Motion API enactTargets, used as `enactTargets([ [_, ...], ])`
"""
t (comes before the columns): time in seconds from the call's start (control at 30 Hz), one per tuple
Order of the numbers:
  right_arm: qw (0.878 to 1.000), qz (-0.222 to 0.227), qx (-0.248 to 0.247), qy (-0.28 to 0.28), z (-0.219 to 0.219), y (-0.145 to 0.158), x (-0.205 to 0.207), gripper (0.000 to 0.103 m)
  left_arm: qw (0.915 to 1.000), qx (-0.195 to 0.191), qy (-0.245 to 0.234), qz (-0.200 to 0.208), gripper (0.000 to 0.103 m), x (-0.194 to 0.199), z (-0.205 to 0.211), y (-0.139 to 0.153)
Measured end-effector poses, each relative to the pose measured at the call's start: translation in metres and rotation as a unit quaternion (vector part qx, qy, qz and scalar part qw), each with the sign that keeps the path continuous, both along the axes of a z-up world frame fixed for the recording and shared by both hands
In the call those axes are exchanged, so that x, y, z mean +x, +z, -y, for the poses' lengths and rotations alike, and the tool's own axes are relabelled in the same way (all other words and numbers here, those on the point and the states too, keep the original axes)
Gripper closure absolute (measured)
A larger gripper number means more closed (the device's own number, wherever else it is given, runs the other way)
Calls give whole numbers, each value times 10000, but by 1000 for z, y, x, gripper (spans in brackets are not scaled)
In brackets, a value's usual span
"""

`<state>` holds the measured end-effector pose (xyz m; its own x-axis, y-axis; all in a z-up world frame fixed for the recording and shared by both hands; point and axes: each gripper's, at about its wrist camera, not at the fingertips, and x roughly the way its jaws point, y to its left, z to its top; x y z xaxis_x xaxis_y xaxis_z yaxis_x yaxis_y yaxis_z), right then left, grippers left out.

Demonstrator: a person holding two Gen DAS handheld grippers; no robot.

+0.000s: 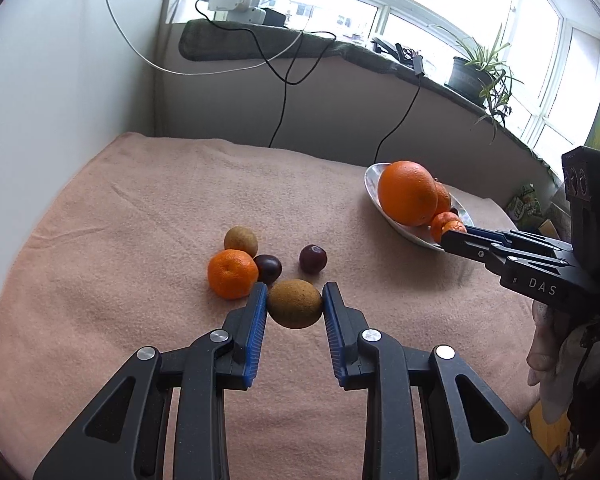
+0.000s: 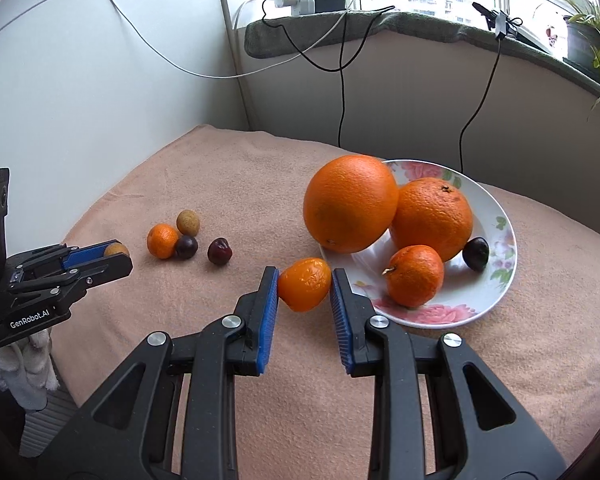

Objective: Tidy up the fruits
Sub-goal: 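Carry the kiwi with the left gripper while the right gripper carries the tangerine over the plate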

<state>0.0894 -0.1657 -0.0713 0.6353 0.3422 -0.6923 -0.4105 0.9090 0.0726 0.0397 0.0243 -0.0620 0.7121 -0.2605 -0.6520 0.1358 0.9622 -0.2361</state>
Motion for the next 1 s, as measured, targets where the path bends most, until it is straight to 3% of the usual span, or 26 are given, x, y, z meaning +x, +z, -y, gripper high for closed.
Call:
enactTargets([
  [0.47,9977,80,56,-665,73,8,6,76,9978,17,-643,153,76,25,65,14],
  [1.0,9962,9,115,-860,114,6,33,76,9915,57,-1279,246,76,58,134,25],
])
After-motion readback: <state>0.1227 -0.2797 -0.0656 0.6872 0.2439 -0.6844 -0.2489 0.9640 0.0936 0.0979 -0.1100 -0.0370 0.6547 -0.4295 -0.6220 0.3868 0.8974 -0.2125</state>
